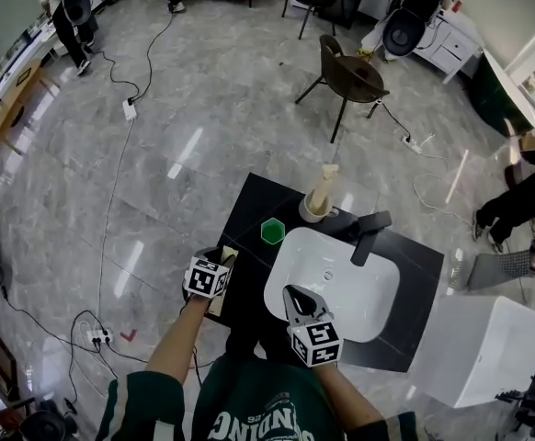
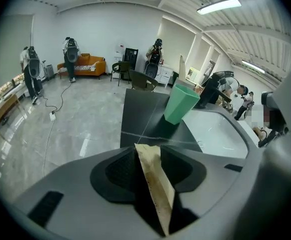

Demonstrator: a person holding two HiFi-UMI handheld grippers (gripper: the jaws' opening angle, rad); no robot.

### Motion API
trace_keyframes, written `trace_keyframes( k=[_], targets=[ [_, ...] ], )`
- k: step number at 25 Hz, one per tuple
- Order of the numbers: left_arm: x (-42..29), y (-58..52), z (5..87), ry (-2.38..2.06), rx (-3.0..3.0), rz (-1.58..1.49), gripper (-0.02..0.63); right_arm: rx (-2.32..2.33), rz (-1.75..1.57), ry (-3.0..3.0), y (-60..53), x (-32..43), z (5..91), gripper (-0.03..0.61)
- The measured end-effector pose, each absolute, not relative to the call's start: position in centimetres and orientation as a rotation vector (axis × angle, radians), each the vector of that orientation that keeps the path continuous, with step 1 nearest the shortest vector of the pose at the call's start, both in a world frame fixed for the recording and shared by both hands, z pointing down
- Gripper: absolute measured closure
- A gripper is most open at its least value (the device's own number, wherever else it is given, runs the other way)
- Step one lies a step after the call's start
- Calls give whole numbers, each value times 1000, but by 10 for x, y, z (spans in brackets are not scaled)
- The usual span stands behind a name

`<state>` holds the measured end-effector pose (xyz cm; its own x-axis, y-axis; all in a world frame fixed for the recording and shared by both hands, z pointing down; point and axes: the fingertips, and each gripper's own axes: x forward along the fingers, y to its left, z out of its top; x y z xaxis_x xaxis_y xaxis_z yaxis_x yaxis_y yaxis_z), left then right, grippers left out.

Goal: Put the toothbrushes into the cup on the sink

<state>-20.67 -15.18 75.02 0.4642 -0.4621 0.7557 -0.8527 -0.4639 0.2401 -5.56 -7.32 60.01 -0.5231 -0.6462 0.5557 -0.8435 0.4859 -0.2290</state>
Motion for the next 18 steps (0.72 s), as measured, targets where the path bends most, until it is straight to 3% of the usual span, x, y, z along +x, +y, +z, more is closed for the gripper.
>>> trace_keyframes(
  k=[11, 16, 18],
  targets=[
    [-204, -146, 757, -991, 2019, 885, 453, 1303, 720, -2328, -72, -41, 596, 538],
    [-197, -144, 754, -930, 2036, 873, 499, 1319, 727, -2319, -71, -36, 597, 538],
    [-193, -142, 750, -933, 2063, 854, 548, 1323, 730, -2317, -70, -34, 597, 538]
  ],
)
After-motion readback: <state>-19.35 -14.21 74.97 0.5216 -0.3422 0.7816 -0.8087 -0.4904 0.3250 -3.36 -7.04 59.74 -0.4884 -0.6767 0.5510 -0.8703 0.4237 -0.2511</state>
